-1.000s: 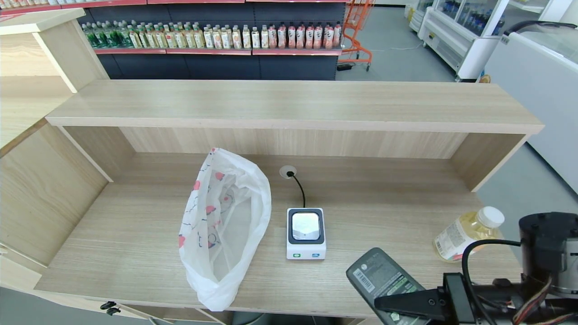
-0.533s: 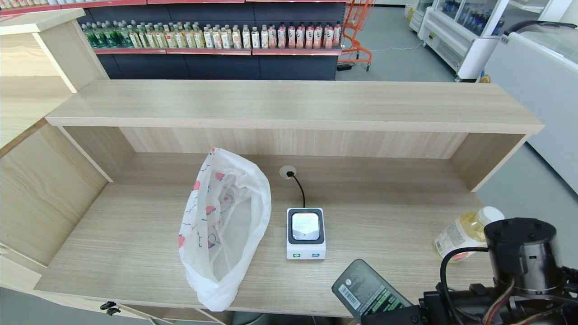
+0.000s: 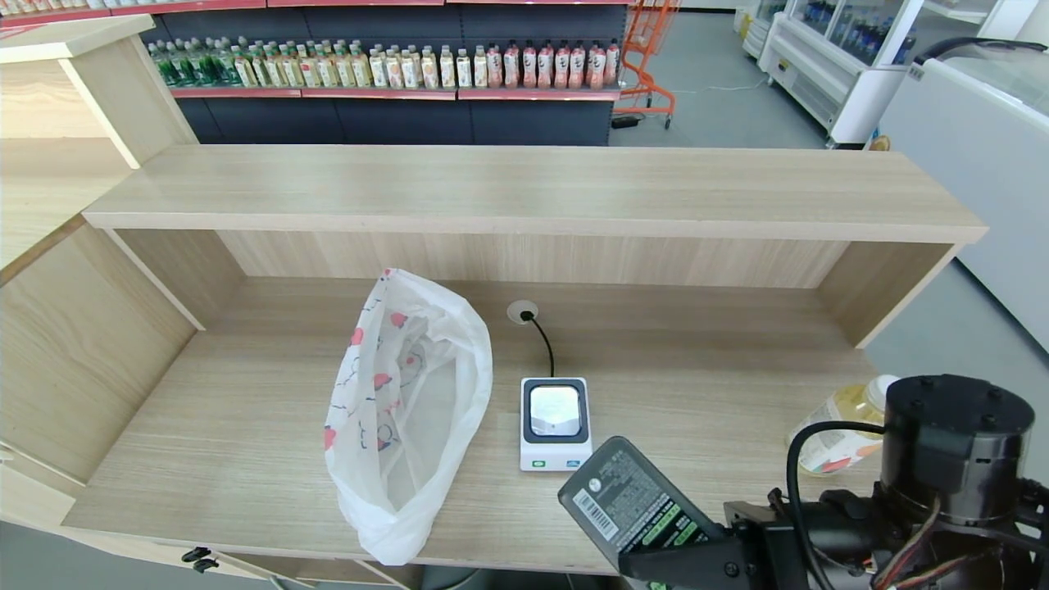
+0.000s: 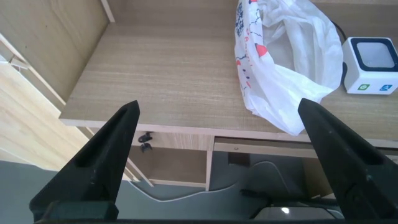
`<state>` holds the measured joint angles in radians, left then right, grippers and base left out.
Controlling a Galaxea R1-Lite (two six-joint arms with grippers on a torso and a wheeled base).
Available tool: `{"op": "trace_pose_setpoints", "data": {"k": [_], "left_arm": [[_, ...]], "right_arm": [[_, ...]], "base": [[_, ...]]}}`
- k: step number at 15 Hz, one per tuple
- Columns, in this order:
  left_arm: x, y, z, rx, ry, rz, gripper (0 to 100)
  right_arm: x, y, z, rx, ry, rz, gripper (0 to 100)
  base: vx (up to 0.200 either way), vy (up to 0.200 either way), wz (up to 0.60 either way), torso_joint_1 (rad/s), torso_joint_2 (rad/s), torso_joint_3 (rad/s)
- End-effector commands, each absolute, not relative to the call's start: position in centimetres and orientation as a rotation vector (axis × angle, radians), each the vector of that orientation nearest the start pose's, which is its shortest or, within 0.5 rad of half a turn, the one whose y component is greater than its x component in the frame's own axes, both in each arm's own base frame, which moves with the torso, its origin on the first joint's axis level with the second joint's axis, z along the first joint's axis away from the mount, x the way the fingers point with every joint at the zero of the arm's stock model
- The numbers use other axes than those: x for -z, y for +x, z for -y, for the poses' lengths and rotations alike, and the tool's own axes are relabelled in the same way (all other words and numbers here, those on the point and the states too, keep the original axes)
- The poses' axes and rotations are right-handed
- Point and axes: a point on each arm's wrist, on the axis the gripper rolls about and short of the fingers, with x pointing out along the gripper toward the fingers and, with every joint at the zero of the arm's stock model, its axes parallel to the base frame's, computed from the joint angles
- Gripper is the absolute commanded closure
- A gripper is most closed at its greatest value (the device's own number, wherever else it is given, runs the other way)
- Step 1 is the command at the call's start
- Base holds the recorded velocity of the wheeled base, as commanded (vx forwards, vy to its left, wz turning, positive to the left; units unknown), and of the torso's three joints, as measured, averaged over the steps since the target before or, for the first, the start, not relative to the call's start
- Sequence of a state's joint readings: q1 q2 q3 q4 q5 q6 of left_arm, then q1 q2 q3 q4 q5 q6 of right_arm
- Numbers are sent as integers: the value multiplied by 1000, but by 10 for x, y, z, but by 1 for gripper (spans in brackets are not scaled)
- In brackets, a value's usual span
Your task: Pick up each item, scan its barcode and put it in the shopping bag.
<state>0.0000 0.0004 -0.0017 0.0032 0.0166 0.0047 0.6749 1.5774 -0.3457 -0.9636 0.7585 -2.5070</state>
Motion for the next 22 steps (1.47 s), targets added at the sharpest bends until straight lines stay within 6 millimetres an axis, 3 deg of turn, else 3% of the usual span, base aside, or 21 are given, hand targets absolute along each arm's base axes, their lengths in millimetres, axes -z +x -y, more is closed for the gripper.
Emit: {"op": "trace_pose_setpoints", "data": {"k": [1,22], "left_arm": [[-76,-23,0,-17,5,-2,0],[-76,-23,0,-17,5,-2,0]], "right_arm": [[-130,167,-155,-926,-1933,1580,100],[-126,178,-155,-934,-1939,1565,100]], "base": [[0,0,0,0,0,0],[0,0,0,0,0,0]]}}
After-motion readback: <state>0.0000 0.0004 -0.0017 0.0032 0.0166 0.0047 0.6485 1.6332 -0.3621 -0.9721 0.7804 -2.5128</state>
